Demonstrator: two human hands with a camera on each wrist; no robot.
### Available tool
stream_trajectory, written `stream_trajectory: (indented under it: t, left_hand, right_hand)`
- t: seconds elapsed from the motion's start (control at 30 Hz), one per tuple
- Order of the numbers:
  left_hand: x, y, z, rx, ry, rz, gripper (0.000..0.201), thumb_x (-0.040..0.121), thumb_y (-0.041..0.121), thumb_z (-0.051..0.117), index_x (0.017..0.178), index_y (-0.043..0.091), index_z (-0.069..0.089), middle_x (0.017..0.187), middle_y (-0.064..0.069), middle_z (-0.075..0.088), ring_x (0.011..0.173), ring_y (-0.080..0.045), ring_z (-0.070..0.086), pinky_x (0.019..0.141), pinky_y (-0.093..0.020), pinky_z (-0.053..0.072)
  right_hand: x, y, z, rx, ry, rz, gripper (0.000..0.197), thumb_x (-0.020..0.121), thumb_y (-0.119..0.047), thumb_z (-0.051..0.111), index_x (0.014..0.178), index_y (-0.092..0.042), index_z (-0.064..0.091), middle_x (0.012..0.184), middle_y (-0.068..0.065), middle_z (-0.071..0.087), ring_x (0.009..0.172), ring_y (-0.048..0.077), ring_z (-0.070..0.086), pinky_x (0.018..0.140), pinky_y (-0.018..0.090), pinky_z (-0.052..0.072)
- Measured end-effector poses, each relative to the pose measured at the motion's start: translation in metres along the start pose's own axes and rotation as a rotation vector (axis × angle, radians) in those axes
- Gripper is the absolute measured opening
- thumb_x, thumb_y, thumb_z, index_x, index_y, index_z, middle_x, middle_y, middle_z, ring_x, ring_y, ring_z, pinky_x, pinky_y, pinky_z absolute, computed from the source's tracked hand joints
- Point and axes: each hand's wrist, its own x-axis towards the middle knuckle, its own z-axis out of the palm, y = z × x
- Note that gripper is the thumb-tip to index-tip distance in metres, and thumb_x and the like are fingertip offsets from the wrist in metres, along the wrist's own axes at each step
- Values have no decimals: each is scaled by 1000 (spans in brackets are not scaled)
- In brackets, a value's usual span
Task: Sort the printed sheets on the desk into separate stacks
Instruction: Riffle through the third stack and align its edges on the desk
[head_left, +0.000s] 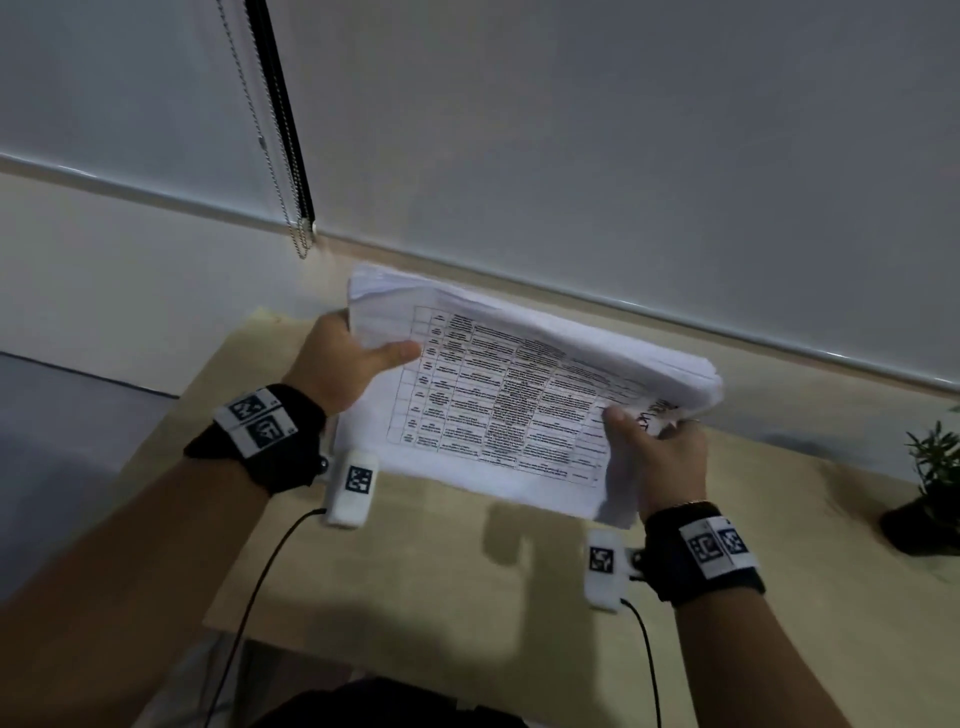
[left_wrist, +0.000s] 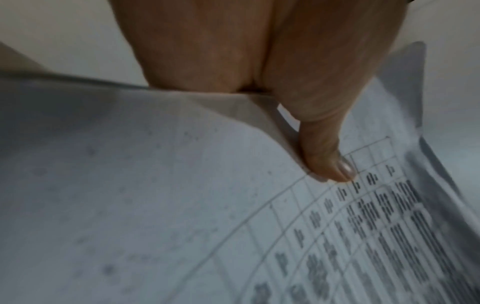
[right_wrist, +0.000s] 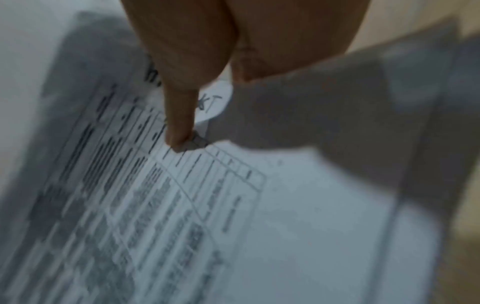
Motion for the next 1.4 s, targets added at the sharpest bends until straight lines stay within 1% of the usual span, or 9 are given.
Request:
stream_trajectory:
  t: [0.13,0.3,0.5,0.63,0.77,1.03,1.23,1.33,1.4]
  left_hand:
    - [-13,-6,28,-17,200,4,22,74,19,85,91,25,72,82,25,69,73,17,66,73,-11,51]
    - [-38,-23,51,-29,266,31,27,74,14,85,83,31,66,66,37,65,69,25,59,61,2,42]
    - [-54,-65,48,-39,139,-91,17,81,7,78,85,20,69,77,27,72,69,10,65,64,-7,45]
    - [-54,-59,44,-46,199,-41,13,82,8,77,80,19,70,79,15,74,64,4,64,61,-11,48]
    - [-63,-74,43,52,86,-31,21,82,11,78,94,24,66,86,9,72,80,7,65,68,-12,49]
    - [-61,-82,54,156,69,-45,11,92,5,64,95,14,61,86,5,64,77,5,59,69,-12,44]
    - [-40,-75,41,62,182,-177,32,83,12,74,111,22,61,98,10,70,86,-5,67,74,-24,50]
    - [-41,-103,43,115,44,-363,40,87,21,74,123,17,56,112,1,67,96,-19,66,85,-36,53]
    - [-50,-123,47,236,-75,-455,21,90,24,69,109,20,59,112,-3,69,95,-23,67,83,-35,53]
  right_hand:
    - [-4,-1,0,6,44,-81,16,70,-10,85,80,-5,74,80,13,73,65,11,63,61,34,54]
    - [-29,12,6,-133,105,-247,24,78,-5,80,101,0,73,94,2,68,74,-16,58,61,-4,39]
    - [-47,55,7,-195,-5,14,16,76,-10,81,90,-11,72,84,3,73,72,1,68,70,36,56]
    - [-46,52,2,-127,59,-15,17,79,-9,79,94,-12,72,81,-6,70,71,-1,68,67,25,54]
    - [-51,69,2,-296,-23,-24,14,82,-12,76,95,-6,73,83,3,69,84,24,69,63,17,46]
    - [-44,79,3,-305,-37,-20,24,87,-13,70,111,-8,70,104,6,72,98,22,67,85,37,54]
    - [-29,58,-4,-335,-69,-19,14,82,-11,75,93,-9,66,77,-11,65,66,-10,63,54,3,40]
    - [-21,95,0,-436,-188,187,43,89,-17,69,128,-8,52,109,5,68,96,20,68,75,27,50]
    - [-22,123,2,-513,-300,356,52,95,-15,59,142,-9,37,126,9,61,105,31,62,86,36,50]
